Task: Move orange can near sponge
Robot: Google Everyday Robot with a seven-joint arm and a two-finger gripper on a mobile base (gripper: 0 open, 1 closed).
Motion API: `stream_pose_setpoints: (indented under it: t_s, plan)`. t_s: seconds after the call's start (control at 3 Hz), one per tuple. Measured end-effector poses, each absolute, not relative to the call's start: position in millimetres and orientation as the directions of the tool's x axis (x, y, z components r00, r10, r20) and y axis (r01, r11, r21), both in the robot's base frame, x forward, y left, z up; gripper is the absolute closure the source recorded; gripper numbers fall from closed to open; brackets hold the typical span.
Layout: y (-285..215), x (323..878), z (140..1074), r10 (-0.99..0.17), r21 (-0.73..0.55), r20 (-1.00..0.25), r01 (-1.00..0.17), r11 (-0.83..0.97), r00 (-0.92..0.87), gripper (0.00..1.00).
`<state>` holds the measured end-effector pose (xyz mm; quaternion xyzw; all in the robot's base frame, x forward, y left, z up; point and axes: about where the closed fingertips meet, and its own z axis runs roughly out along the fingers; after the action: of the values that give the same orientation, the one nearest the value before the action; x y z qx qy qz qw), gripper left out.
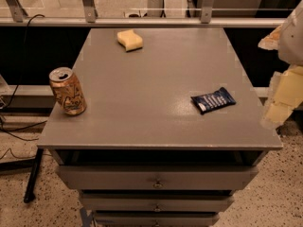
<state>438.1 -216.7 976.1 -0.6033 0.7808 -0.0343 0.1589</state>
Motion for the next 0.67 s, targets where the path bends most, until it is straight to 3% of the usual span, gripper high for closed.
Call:
stream_pose_setpoints:
  t_s: [0.33, 0.67]
  plan:
    - [-214, 439, 975, -0.952, -0.245, -0.213, -0.932, 0.268, -0.218, 0.0]
    - [-172, 453, 960, -0.932, -0.228, -0.326, -0.943, 0.24, -0.158, 0.0]
